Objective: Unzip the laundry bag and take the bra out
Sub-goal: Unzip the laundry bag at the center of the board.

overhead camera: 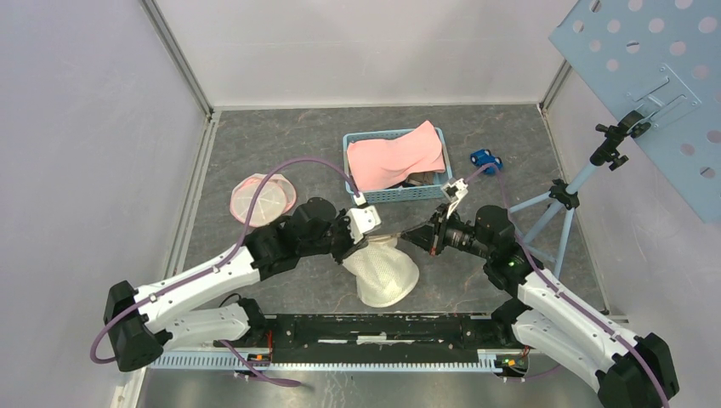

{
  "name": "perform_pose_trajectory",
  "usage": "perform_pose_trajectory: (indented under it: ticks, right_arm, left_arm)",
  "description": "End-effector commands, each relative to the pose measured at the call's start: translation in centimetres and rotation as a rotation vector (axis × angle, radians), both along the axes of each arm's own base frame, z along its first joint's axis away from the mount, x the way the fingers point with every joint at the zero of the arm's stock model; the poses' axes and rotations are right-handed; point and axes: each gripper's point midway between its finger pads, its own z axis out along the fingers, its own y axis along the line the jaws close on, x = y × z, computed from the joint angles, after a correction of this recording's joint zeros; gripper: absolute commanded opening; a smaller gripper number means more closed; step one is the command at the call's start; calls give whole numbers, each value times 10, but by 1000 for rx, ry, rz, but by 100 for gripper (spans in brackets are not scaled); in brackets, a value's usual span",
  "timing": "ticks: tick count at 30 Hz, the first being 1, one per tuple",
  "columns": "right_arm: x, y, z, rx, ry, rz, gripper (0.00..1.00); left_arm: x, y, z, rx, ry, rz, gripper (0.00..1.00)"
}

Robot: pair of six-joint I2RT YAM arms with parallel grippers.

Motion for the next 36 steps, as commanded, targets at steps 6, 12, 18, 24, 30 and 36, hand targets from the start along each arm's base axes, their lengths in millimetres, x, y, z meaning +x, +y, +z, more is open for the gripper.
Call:
perform_pose_trajectory:
  ticks: [6,12,18,24,30,36]
  right_arm:
    - [-23,11,-7,109,49,84,0]
    - [-27,16,-5,121,47,99,0]
    - [-31,17,-7,113,42,107,0]
    - [-20,10,-8,27,-9,61,0]
    - [-2,-2,-3,-53,-57,2,0]
    - [-6,4,0,-15,-40,39,0]
  left_arm:
    - [-22,-9,9,-86,110,-58,52]
    - [-26,-31,-5,-52,175,-67,62]
    - [-23,-40,-7,-29,154,-69,44]
    - [-20,-16,-13,9,95,-24,6]
    - [-15,12,-22,59,45,36,3]
    - [-13,1,-13,27,81,53,45]
